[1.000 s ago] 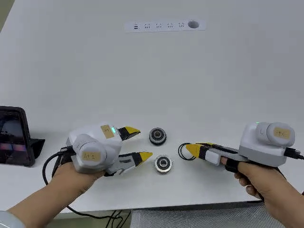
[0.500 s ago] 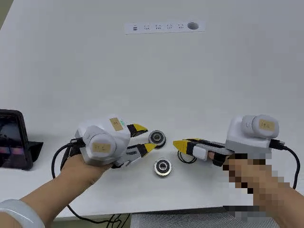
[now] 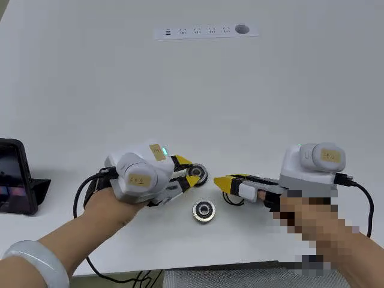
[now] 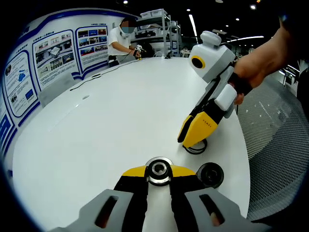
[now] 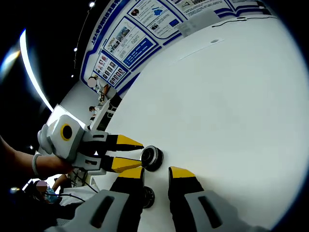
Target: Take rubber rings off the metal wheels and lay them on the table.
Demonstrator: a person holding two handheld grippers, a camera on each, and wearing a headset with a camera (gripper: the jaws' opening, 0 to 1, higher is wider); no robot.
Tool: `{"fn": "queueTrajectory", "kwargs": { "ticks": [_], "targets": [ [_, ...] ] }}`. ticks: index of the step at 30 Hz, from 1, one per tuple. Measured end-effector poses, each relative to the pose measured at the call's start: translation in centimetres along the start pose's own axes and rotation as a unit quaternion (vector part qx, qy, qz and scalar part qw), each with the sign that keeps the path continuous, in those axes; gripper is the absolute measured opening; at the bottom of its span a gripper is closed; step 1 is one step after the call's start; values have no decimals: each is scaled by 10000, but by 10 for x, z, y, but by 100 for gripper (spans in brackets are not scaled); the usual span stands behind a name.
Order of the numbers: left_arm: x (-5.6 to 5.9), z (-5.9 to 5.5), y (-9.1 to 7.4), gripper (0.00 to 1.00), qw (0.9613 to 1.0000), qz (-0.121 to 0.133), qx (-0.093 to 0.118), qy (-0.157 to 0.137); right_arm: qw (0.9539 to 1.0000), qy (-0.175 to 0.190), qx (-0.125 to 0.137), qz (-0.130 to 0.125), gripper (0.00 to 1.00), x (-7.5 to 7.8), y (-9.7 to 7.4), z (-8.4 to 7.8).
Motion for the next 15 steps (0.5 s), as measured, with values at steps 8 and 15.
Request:
{"fn": "queueTrajectory", "kwargs": {
  "ticks": [8,15],
  "targets": [
    [1,0,5,15,9999,-81,-54,59,10000,37,16,20,21,1,2,1],
    [0,-2,5,14,9999,-107,-46,44,9999,110,28,90,21,0,9,4]
  ]
}}
Point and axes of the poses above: the centre of the closed fingertips' face, and the gripper's own axes: y roughly forward along the fingers, x roughly to its right, z roughly out of its top, the point moved 10 cm from there along -y, roughly backward along the fingers, and after that the axes turned 2 degrees about x, right-handed, at the moved point
